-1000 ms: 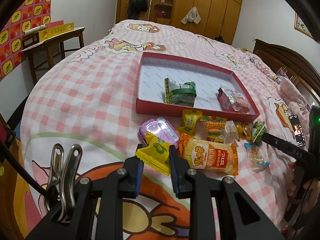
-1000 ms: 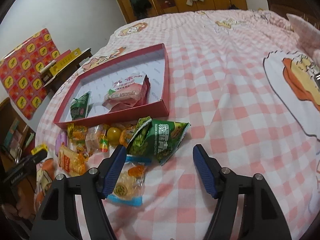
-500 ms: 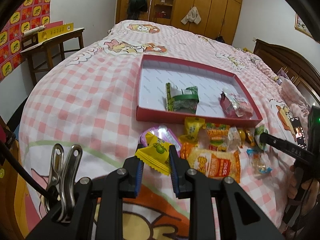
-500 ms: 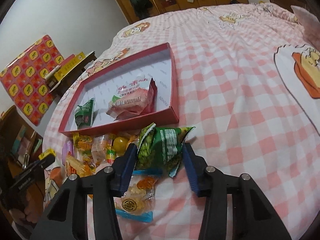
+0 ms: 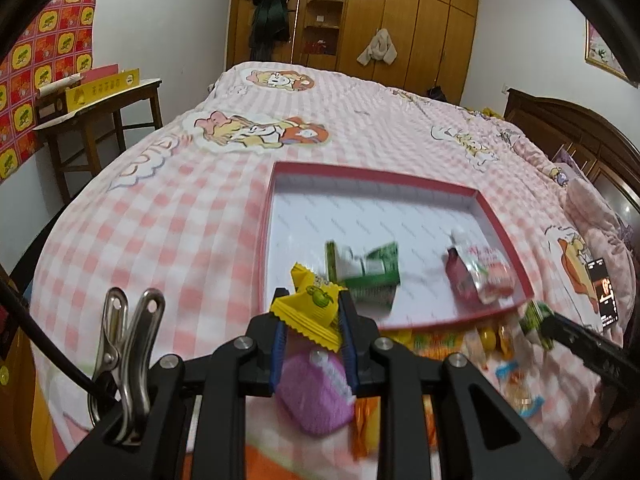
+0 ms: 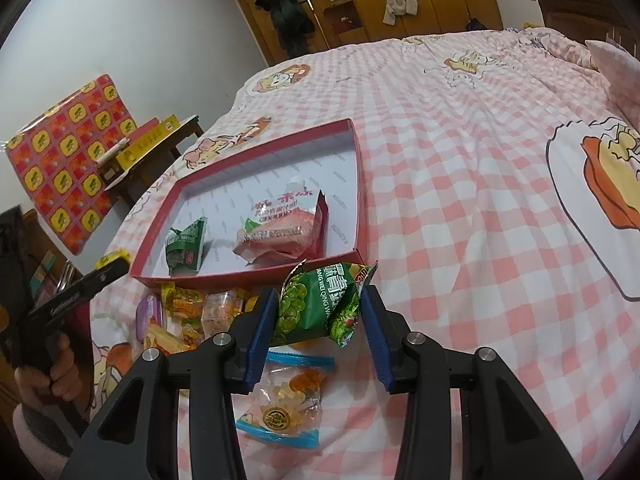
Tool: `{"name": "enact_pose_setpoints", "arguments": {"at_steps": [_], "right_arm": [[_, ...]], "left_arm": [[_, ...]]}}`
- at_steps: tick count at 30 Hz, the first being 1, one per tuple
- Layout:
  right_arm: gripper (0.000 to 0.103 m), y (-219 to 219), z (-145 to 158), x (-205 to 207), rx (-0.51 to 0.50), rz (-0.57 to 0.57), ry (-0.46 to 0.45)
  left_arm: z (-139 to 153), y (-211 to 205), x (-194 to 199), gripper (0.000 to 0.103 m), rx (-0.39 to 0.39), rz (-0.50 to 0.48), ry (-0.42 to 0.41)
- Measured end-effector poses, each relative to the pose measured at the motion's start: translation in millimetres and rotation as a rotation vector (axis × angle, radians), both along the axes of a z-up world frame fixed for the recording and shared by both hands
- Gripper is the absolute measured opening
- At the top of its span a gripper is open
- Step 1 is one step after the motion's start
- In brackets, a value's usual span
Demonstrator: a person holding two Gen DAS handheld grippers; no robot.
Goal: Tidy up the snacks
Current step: 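Carry the candy and green bag into the red box and open both tools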
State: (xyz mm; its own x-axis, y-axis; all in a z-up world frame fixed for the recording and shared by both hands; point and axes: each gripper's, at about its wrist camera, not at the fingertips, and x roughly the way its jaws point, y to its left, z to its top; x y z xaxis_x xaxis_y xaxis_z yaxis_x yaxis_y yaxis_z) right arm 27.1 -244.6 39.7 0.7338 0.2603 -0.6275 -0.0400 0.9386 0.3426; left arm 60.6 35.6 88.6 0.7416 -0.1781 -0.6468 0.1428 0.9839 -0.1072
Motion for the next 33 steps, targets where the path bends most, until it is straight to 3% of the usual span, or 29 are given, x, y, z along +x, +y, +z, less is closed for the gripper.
{"name": "enact_pose_setpoints", "arguments": {"at_steps": [14,20,33], "right_arm": [[0.044,11.4,18.1,12.5,-0.018,0.023,-0.039],[0.044,31.6,24.6,21.9,-0.02,0.074,-0.056],[0.044,81.5,22.5,52.8,0.0,0.15,-0.071]], "left_arm": [[-20.7,-9.4,34.9,0.025,0.014,-0.011,0.058],[-20.5,-10.1,32.7,0.043,0.017,-0.012,0.051],[-22.1,-5.2,28.5,0.049,0.003,0.0,0.056]]}}
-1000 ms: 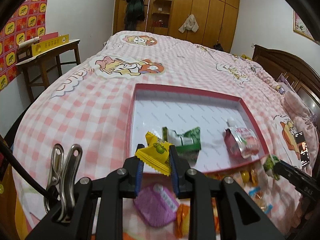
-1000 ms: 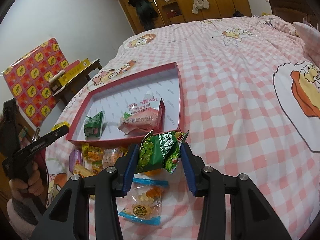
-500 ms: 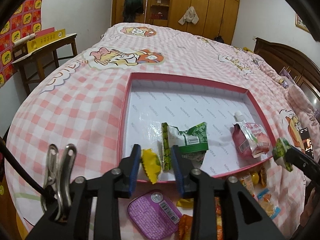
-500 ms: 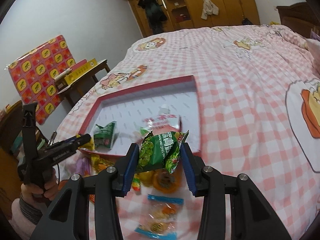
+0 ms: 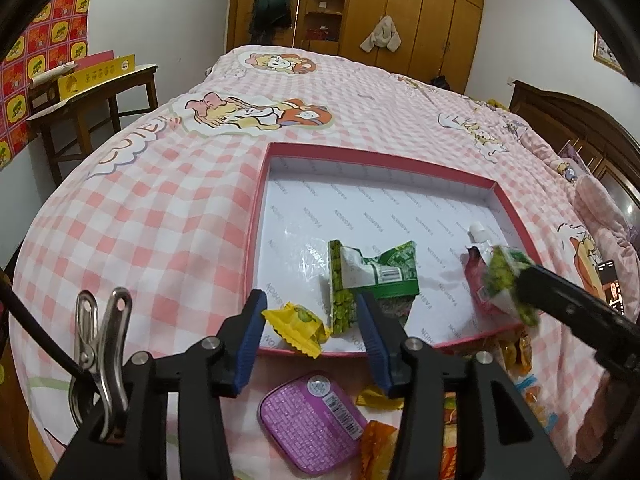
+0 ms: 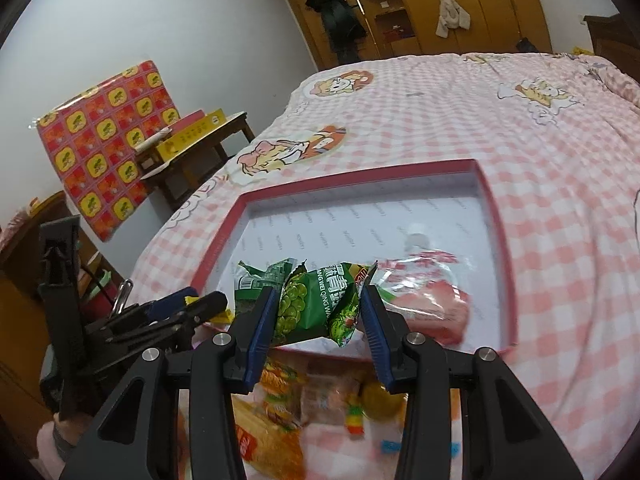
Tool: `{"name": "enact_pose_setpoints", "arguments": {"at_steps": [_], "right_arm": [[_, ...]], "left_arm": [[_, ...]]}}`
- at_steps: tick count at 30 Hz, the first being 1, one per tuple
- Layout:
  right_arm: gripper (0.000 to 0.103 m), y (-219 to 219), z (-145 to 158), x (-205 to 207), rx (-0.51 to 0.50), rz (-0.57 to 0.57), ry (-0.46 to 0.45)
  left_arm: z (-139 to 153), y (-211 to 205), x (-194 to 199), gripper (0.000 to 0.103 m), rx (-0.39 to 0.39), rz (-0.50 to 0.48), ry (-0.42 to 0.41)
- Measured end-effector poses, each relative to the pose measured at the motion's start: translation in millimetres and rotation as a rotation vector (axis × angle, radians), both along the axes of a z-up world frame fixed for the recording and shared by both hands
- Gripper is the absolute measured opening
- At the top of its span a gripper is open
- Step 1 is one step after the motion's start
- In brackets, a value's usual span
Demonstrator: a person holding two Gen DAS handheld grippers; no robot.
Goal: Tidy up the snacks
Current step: 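Carry the candy and green bag into the red box and open both tools, then withdraw both tools from the box toward the remaining snacks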
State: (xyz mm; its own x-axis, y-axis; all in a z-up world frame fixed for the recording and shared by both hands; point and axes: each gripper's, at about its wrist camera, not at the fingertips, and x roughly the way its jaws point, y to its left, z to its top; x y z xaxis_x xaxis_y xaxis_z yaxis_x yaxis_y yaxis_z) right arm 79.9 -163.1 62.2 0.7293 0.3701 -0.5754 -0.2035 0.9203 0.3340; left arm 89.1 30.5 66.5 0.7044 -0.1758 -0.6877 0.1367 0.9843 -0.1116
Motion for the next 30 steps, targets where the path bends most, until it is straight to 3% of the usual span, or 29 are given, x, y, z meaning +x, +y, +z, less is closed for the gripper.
{"name": "enact_pose_setpoints", "arguments": {"at_steps": [11,19,30], "right_arm": [[0.045,5.8,-17.4,18.4,0.006,-0.003,0.034],[0.056,4.3,-14.0,12.8,0.033,0.006,0.026],[0.058,2.2,-8.1,-4.1,0.047,0.02,0.008]], "left_arm": [[-1.9,-1.0,-2.1,0.05,0.002,-0.004,-0.004],[-1.2,-0.4,-4.7,0.05,0.003,0.0,-0.006],[8.8,4.4,-19.5,0.051,-0.006,0.014,-0.014]]}}
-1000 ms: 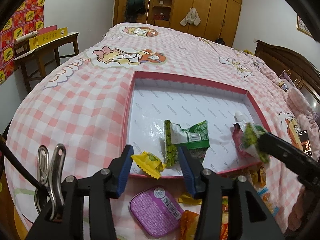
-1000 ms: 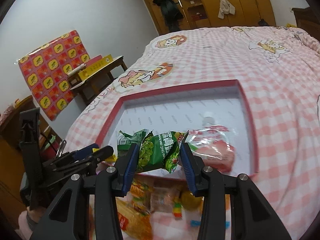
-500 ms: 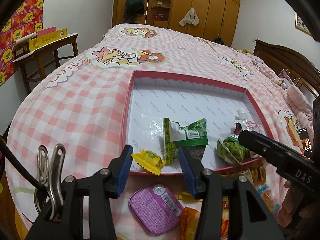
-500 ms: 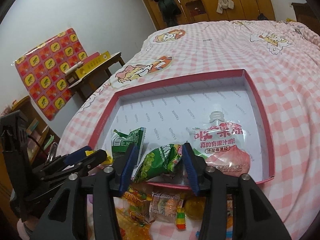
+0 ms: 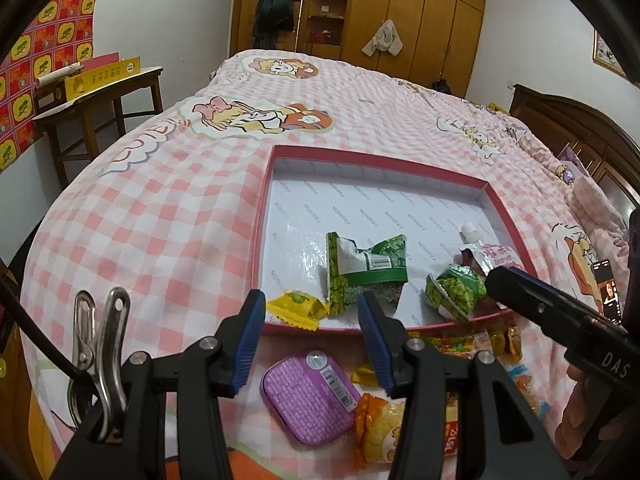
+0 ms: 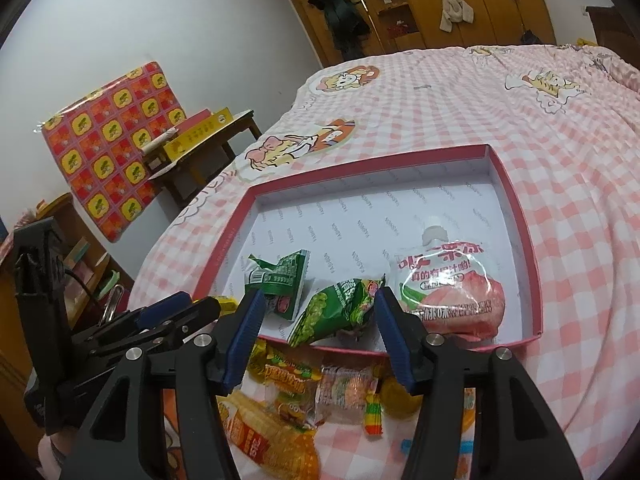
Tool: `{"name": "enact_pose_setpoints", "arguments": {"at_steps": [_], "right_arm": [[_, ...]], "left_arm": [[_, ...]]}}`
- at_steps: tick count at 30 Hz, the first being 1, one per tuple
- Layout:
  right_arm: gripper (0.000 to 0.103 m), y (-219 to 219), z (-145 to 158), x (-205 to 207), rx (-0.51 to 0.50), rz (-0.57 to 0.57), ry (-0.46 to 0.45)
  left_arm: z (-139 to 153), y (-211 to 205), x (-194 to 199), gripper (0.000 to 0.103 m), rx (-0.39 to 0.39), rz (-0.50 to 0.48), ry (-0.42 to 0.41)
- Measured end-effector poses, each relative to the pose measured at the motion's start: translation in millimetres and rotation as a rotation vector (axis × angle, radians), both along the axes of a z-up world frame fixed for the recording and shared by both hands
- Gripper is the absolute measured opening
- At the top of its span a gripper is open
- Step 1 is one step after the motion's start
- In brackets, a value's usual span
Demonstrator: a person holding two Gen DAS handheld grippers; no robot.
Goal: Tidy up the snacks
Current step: 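Withdraw both tools from the box toward the remaining snacks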
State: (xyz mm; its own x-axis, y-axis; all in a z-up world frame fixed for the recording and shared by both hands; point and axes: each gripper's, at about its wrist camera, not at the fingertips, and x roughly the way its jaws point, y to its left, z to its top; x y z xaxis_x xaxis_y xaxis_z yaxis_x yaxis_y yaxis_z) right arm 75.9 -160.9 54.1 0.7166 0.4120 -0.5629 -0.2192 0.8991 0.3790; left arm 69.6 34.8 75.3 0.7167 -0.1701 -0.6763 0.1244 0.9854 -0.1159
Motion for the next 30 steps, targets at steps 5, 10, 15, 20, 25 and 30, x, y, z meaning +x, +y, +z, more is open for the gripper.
{"name": "enact_pose_setpoints", "arguments": {"at_steps": [5,10,15,20,25,30], "right_arm": [[0.058,-4.2,3.3,-8.3,0.015,0.003,-0.002],[0.058,-9.3,5.2,-17.5,0.011,0.0,-0.004],[0.058,-17.9,5.5,-25.4,0.009,-0.014,-0.001],[0.058,-26.8,5.4,-32.6,0.009,-0.029,0.002],[0.058,-33.9,3.3,-39.2,-0.001,-0.044,0.01],[0.059,-40.2,-0.4,-45.9,-0.01,-0.059,0.018]], "left_arm": [[5.3,0.0,-8.1,0.052,0.003,0.004,-0.005],[10.0,1.7,-15.9,0.053,0.008,0.017,-0.01],[12.6,6.0,-22.7,0.054,0.003,0.03,-0.007],[12.1,7.0,-29.3,0.054,0.002,0.034,0.002],[10.9,6.9,-35.2,0.054,0.005,0.035,0.012],[9.0,7.4,-38.7,0.055,0.007,0.039,0.03]]}}
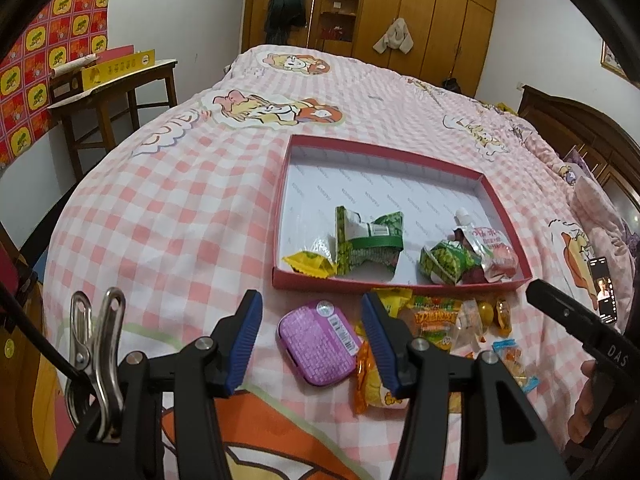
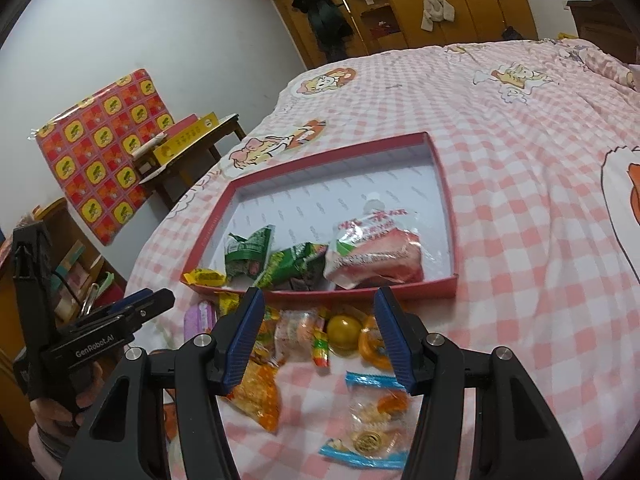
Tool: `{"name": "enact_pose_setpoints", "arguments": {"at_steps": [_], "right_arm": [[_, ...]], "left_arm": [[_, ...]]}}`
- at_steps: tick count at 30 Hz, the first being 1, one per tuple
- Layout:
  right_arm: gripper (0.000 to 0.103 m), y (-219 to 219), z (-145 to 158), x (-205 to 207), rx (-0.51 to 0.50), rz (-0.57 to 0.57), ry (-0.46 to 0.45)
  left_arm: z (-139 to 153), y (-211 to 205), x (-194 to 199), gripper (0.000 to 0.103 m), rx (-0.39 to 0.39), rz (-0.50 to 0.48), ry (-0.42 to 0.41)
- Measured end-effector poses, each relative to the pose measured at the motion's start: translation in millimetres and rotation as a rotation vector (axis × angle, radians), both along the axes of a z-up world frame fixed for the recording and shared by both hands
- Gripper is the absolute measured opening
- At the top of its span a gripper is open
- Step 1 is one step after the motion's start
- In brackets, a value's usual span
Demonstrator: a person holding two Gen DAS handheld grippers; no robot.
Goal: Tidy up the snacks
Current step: 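Withdraw both tools from the box toward the remaining snacks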
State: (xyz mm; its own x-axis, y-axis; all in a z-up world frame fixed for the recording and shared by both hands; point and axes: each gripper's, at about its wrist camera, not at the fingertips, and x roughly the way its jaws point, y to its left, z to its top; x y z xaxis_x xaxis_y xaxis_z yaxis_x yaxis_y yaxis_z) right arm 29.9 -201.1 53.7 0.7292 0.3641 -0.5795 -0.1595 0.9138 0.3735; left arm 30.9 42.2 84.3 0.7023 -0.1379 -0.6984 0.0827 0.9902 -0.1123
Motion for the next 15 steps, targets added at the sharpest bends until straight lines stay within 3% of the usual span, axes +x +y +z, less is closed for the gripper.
{"name": "enact_pose_setpoints", "arguments": {"at_steps": [15], "right_arm": [[0.059,-15.5,-15.2,-12.3,-0.024,-0.031,0.04]], "left_arm": [[-14.7,4.6,-4.9,0.057,0.002,0.011,0.055]]}}
